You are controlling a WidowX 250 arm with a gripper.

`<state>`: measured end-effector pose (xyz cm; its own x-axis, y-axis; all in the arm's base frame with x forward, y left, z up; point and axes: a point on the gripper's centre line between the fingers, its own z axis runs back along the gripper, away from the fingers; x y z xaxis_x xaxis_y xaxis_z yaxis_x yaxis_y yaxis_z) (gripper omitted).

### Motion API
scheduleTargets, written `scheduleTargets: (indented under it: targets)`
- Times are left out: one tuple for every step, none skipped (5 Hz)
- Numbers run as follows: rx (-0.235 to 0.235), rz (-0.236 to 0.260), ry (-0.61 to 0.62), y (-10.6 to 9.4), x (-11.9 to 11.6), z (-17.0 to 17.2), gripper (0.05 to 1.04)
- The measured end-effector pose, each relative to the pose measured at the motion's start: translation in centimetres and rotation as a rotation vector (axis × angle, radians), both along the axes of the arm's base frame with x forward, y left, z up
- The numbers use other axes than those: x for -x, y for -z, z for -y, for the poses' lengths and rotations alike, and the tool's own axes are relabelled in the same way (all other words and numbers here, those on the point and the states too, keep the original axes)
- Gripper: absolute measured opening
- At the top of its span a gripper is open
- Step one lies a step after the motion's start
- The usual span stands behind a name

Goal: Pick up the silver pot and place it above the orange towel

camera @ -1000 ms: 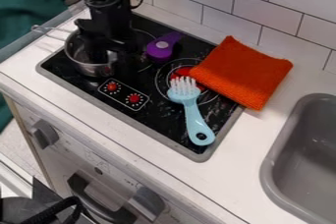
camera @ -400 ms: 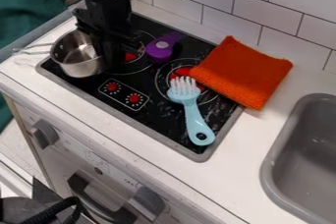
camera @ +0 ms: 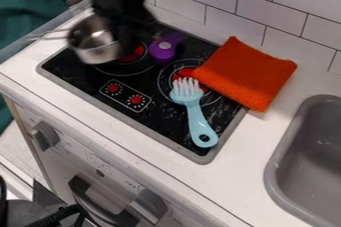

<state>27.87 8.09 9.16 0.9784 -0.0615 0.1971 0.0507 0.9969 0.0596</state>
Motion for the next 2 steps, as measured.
scheduleTargets:
  targets:
    - [-0.023, 0.034, 0.092, -0.9, -2.8, 3.1, 0.058]
    - [-0.048, 0.029, 0.185, -1.4, -5.0, 6.6, 0.058]
